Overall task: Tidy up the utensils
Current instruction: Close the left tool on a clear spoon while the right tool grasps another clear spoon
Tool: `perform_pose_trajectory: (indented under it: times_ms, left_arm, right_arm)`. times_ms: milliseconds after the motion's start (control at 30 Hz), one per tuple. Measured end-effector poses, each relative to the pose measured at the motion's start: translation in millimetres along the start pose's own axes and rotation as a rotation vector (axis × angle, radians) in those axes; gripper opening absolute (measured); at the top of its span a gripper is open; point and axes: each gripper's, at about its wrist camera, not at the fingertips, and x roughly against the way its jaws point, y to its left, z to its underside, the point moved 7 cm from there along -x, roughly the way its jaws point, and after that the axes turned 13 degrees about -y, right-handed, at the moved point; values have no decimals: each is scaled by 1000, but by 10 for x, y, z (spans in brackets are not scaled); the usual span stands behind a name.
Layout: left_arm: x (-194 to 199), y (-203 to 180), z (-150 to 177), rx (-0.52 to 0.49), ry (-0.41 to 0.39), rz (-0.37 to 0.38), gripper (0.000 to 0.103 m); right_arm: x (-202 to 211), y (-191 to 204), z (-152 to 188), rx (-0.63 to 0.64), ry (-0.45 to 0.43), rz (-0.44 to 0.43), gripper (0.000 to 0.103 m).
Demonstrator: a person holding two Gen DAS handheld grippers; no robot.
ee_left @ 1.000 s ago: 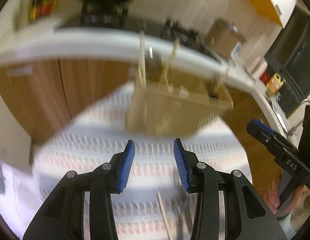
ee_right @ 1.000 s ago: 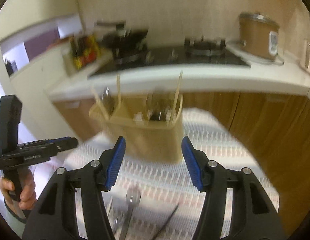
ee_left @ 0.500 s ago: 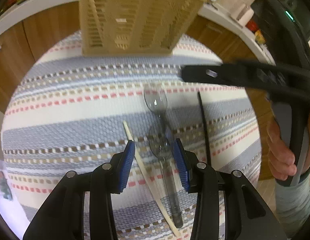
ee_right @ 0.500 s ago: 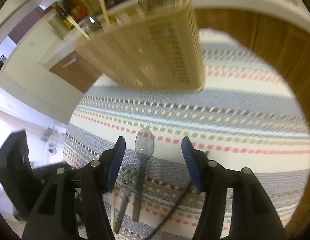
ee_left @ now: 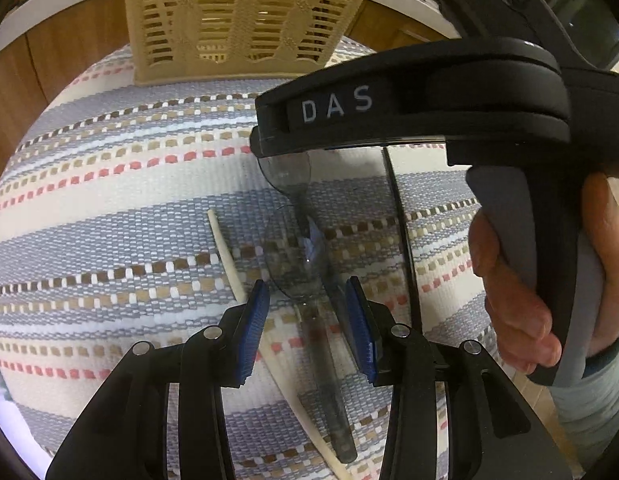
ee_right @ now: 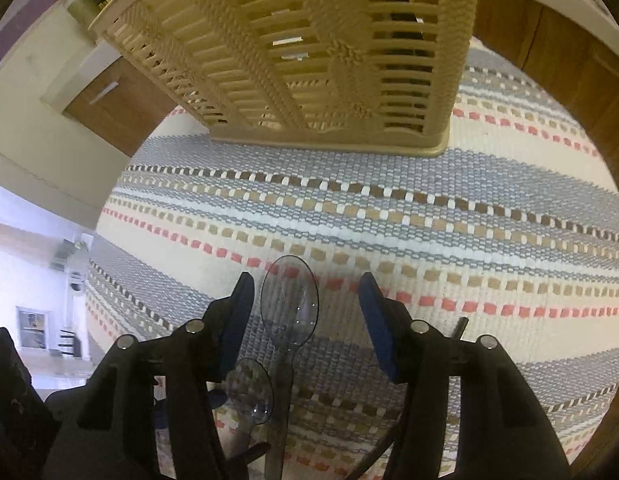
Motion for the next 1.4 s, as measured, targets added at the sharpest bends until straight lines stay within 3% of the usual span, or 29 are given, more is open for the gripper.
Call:
perform_pose_trajectory:
  times_ms: [300,433,733,833,900,1067,1100,1233,1400]
  left_arm:
    - [-72,-179,122,-51,-26,-88,34]
    - [-87,-243,154,-57,-41,-117,32]
    - [-101,-531,283,-111,-56,-207,31]
    - [-123,-573,277,-110,-62,-233,19]
    - [-117,-588,250,-97,-68,-234,11]
    - [-89,-500,129,32,-97,-177,8]
    - [-82,-431,113,65,-107,-173,4]
    - [-22,-276,67,172,-137,-144,2]
    - [24,-234,53,199,-141,-134,2]
  right_arm:
    - [-72,236,94,83,-9,45,46]
    - [-99,270,132,139,-25,94,31]
    - [-40,115,160,135,-20,37,31]
    - [14,2,151,144,-10,23,31]
    - [38,-33,153,176,-6,31,31]
    - [113,-93,198,248,23,3,31]
    - [119,-97,208,258,26,6,31]
    - [142,-114,243,261,33,9,31]
    - [202,-267,232,231,31,34,31]
